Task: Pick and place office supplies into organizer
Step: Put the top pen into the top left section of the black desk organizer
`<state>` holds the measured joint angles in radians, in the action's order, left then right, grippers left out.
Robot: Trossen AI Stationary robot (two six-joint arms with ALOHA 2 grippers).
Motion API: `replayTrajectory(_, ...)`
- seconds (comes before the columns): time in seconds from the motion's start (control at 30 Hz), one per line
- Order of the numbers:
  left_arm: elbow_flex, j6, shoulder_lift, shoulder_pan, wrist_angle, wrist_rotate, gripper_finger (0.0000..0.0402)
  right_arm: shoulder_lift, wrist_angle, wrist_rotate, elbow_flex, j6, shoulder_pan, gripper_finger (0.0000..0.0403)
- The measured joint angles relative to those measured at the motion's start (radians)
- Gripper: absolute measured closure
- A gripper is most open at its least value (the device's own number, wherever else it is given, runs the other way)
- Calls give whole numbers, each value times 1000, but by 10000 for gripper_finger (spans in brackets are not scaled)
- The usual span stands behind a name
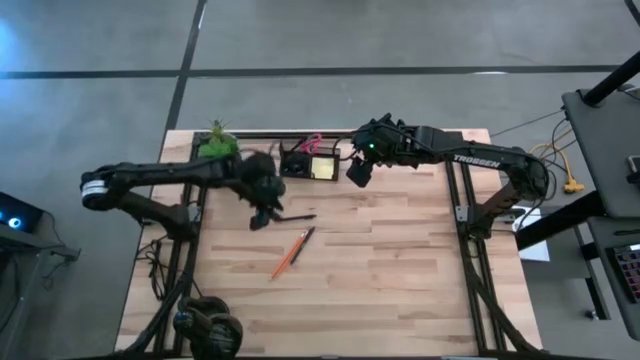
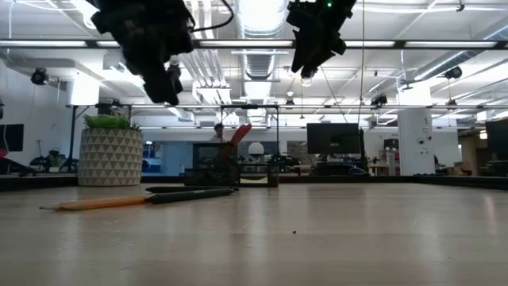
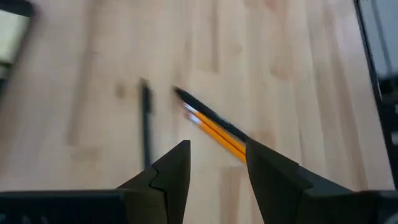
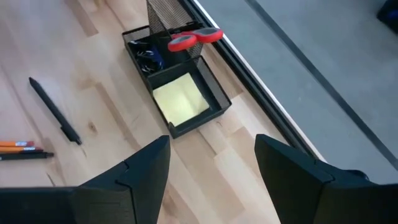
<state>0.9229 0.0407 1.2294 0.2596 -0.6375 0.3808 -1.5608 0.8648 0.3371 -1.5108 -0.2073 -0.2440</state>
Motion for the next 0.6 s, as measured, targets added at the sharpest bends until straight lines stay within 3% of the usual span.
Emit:
replayTrajectory(0.17, -20, 25, 19, -151, 2, -87, 263, 0, 34, -5, 0, 1, 1, 172)
replayTrajectory(0.3, -71, 16, 68, -231, 52, -233, 263, 0, 75, -5, 3, 0, 2, 172)
replayTrajectory(0.6, -113, -49, 252, -174, 269, -332, 263, -1, 74, -5, 59, -2, 5, 172)
